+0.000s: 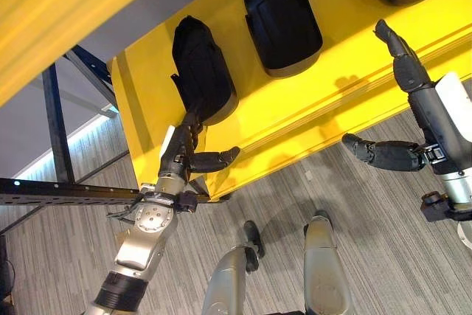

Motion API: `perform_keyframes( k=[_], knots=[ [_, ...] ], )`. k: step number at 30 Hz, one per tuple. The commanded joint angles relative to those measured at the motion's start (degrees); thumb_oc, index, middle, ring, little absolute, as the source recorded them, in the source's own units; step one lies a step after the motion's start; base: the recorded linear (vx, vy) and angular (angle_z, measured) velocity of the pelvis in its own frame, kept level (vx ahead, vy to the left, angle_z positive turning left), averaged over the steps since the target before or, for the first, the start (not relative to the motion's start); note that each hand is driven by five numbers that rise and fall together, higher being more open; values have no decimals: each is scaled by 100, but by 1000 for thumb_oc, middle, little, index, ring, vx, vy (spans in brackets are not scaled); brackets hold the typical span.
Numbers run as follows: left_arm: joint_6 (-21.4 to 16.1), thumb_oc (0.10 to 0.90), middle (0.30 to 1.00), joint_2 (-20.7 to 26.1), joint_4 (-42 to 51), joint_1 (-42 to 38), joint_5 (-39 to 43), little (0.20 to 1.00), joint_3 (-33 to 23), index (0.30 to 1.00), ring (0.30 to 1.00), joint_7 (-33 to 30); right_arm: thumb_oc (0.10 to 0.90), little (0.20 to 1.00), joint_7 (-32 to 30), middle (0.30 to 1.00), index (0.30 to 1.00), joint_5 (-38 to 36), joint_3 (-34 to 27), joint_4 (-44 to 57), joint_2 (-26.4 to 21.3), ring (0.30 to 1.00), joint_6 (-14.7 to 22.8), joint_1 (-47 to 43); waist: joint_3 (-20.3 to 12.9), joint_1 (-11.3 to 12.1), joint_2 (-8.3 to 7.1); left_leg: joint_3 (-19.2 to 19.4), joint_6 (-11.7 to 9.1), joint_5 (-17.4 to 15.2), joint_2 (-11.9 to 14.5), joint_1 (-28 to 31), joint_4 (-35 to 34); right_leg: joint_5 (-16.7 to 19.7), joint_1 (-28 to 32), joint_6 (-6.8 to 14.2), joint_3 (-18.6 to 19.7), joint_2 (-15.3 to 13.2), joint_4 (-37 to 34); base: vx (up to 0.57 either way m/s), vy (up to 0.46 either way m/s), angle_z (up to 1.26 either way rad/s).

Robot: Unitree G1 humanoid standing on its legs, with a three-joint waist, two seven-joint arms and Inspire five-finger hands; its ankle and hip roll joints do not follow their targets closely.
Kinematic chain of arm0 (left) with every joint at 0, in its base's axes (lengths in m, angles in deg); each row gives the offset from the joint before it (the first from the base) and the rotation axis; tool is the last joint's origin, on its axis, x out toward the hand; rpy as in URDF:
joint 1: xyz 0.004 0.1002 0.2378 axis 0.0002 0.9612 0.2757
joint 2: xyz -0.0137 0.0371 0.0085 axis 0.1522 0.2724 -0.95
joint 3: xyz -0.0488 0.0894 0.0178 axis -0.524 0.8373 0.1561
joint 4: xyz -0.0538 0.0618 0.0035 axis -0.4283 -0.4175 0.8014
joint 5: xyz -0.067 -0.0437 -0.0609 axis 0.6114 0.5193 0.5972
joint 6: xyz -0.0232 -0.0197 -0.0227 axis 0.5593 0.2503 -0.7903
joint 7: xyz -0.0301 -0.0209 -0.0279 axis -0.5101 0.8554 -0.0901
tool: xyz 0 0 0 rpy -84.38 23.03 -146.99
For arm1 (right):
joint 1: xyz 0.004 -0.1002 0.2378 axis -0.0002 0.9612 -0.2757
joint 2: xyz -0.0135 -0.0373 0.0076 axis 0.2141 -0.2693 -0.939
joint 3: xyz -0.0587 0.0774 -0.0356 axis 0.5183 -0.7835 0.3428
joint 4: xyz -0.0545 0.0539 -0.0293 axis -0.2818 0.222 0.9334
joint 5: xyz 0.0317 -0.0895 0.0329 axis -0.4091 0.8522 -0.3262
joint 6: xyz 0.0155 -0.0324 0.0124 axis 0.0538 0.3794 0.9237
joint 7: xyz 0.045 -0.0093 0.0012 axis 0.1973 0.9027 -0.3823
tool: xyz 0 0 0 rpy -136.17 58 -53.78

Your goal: Move parts from the plastic box to the shelf.

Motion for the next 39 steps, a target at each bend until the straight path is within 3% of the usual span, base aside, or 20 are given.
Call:
perform_keyframes(
  k=[1,13,19,22,29,39],
  knots=[
    [67,900,1000,253,307,400,382,1000,8,1000,1000,226,900,1000,-501,1000,1000,45,-264,777,289,1000,440,-504,-126,11,-386,377,655,-791,-298,5,227,-501,293,-752,-734,397,62,-26,-54,3],
    [-129,900,1000,268,258,458,182,1000,-145,1000,1000,-158,900,1000,-636,1000,1000,131,-144,760,311,1000,431,-546,-152,88,-411,347,655,-768,-303,-7,225,-502,333,-760,-791,401,49,-5,-9,1],
    [-397,900,1000,273,200,324,-137,1000,-221,1000,1000,-498,900,1000,-625,1000,1000,124,-102,723,325,1000,444,-585,-177,87,-445,336,651,-751,-293,-4,210,-500,329,-761,-784,418,53,0,0,0],
    [-466,900,1000,334,160,55,-526,1000,-328,1000,1000,-948,900,1000,-637,1000,1000,153,-12,690,347,1000,471,-617,-202,54,-473,350,641,-748,-283,25,206,-504,343,-743,-762,428,63,0,0,0],
    [-697,900,1000,358,-35,-645,-483,1000,-483,1000,1000,-1554,900,1000,-495,1000,1000,137,166,575,395,1000,500,-758,-283,-41,-541,385,625,-744,-264,110,165,-507,384,-725,-695,448,61,25,9,0],
    [-1129,900,1000,130,156,-1334,-588,1000,-345,1000,1000,-1489,900,1000,-387,1000,1000,168,399,514,546,1000,482,-948,-293,-160,-652,420,616,-768,-218,104,182,-507,364,-729,-603,534,82,4,0,-1]
  ],
)
